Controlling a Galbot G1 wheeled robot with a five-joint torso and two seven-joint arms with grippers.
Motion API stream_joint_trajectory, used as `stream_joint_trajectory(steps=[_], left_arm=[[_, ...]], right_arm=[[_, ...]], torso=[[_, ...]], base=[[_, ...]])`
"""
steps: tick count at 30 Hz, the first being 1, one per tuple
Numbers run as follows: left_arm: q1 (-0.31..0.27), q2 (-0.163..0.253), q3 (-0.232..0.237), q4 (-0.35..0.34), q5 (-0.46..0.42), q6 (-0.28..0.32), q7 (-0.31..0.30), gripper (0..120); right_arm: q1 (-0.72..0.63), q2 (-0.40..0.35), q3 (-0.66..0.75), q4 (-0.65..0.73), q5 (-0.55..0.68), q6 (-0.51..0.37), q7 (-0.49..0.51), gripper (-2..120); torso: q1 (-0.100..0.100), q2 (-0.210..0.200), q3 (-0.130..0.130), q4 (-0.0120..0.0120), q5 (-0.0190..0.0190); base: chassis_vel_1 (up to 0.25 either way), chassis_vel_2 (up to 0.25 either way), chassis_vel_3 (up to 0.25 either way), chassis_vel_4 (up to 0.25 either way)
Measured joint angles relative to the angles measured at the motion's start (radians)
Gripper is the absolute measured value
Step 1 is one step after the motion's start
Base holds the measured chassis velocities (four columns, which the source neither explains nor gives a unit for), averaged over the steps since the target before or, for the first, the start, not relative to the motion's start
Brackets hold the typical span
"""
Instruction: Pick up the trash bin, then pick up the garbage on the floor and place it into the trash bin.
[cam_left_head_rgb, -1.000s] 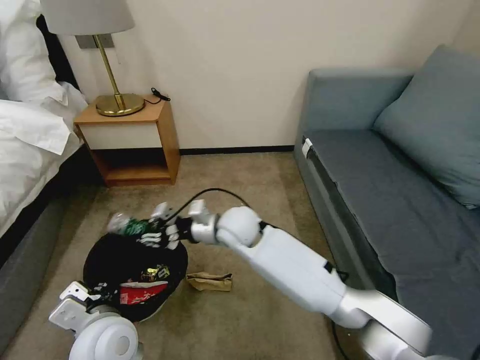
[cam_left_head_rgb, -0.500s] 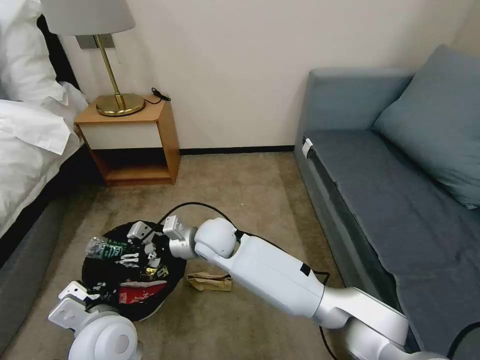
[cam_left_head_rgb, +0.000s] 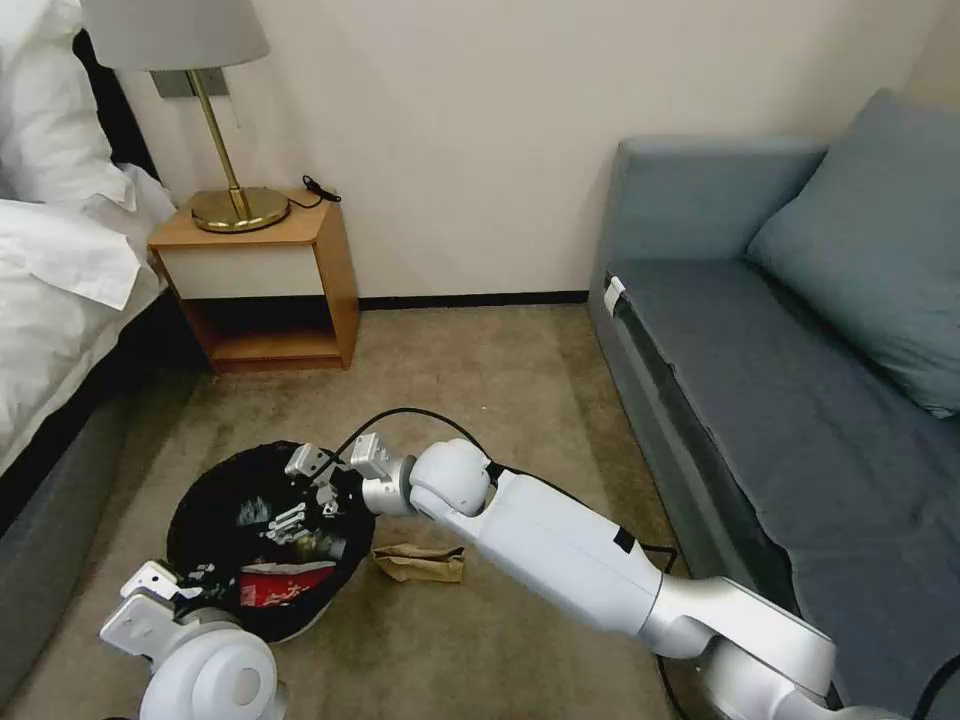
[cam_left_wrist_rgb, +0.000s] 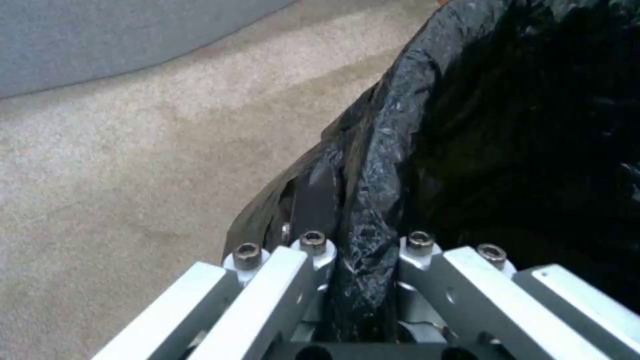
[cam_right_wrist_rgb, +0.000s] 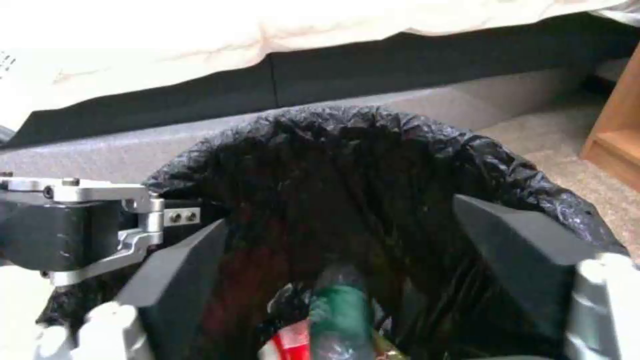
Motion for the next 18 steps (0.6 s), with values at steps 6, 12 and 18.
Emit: stream_joint_trajectory(steps=[6,12,18], left_arm=[[0.001,0.001,-0.002,-0.002,-0.002,-0.001,0.000,0],[0.002,0.005,-0.006,-0.007,-0.005,-0.001,0.000,0],[0.003,0.011,-0.010,-0.009,-0.008,-0.002,0.000,0]], right_arm=[[0.034,-0.019,0.059,0.040,0.011,-0.002,0.005,100],[0.060,-0.094,0.159,0.089,0.043,-0.003,0.003,100],[0.029,-0.235,0.281,0.084,0.055,0.017,-0.020,100]], torso=[[0.000,0.000,0.000,0.0003,0.0001],[0.000,0.000,0.000,0.0002,0.0002],[0.000,0.000,0.000,0.0000,0.0002]], base=[[0.000,0.000,0.000,0.000],[0.000,0.000,0.000,0.000],[0.000,0.000,0.000,0.000]])
